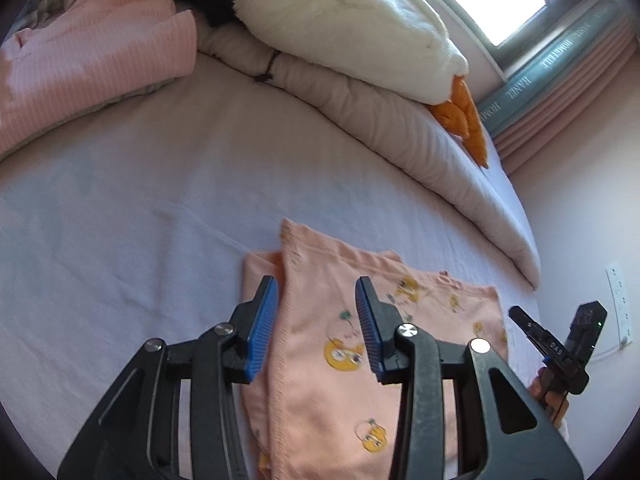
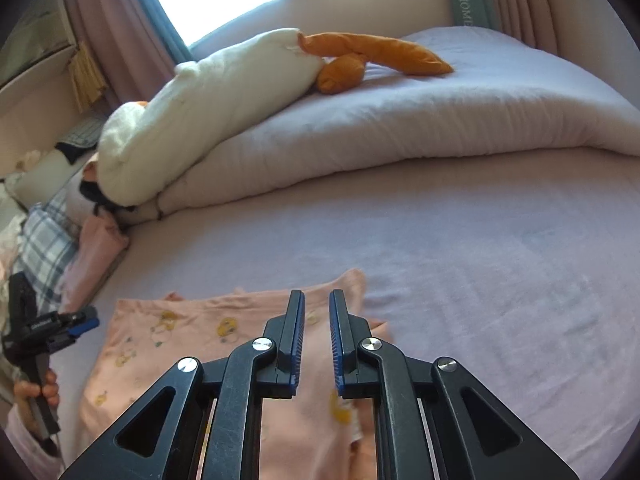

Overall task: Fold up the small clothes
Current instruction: 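Open both tools and withdraw from the folded shirt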

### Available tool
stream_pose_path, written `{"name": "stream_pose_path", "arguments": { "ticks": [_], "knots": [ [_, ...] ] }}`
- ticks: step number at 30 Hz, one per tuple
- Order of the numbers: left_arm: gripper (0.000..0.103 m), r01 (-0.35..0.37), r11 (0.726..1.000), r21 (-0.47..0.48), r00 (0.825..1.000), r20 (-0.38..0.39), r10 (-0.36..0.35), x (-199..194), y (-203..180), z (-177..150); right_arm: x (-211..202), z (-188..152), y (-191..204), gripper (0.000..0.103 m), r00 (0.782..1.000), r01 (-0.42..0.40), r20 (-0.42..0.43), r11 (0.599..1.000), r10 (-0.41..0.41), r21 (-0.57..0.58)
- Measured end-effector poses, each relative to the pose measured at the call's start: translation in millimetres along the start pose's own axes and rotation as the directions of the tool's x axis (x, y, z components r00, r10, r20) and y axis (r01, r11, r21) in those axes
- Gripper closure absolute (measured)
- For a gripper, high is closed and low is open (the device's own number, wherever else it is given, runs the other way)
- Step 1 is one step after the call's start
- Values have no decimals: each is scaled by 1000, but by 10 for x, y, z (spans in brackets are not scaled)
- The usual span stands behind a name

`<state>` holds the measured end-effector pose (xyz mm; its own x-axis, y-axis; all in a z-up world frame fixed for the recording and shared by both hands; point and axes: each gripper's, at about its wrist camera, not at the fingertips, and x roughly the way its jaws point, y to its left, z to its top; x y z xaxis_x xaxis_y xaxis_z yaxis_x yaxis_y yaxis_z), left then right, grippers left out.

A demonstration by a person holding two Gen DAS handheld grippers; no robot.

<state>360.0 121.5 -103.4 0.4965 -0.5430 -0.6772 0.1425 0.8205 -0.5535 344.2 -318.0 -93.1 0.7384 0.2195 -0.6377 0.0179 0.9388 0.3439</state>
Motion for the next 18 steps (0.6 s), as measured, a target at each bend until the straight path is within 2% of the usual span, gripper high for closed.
{"name": "stream_pose_path", "arguments": {
  "ticks": [1, 3, 6, 8, 9, 12, 15, 18],
  "knots": [
    [64, 31, 999, 19, 999, -17, -30, 4, -60, -97, -3, -64, 57, 92, 999, -33, -24, 999, 33, -16],
    [64, 37, 997, 74, 998, -53, -33, 61, -193, -279, 40, -213, 174, 92, 996, -49, -80, 997, 44, -63],
    [65, -10, 989, 148, 994, -109, 27, 207, -272, -522, 143, -374, 208, 92, 990, -16, -143, 993, -1, -115],
    [73, -57, 983, 175, 991, -111, 77, 285, -242, -595, 231, -415, 127, 92, 981, 39, -184, 992, -61, -121],
    [75, -64, 983, 170, 991, -105, 83, 295, -217, -592, 259, -423, 76, 92, 977, 68, -192, 990, -90, -120],
    [77, -58, 992, 112, 991, -115, 71, 246, -146, -544, 252, -410, 0, 92, 975, 62, -207, 995, -76, -75],
    [76, -57, 992, 110, 993, -100, 68, 43, -177, -593, 113, -417, 119, 92, 973, 99, -199, 991, -115, -93],
    [76, -27, 990, 137, 997, -73, 37, -166, -283, -722, -89, -494, 291, 92, 983, 42, -173, 991, -63, -123]
  ]
}}
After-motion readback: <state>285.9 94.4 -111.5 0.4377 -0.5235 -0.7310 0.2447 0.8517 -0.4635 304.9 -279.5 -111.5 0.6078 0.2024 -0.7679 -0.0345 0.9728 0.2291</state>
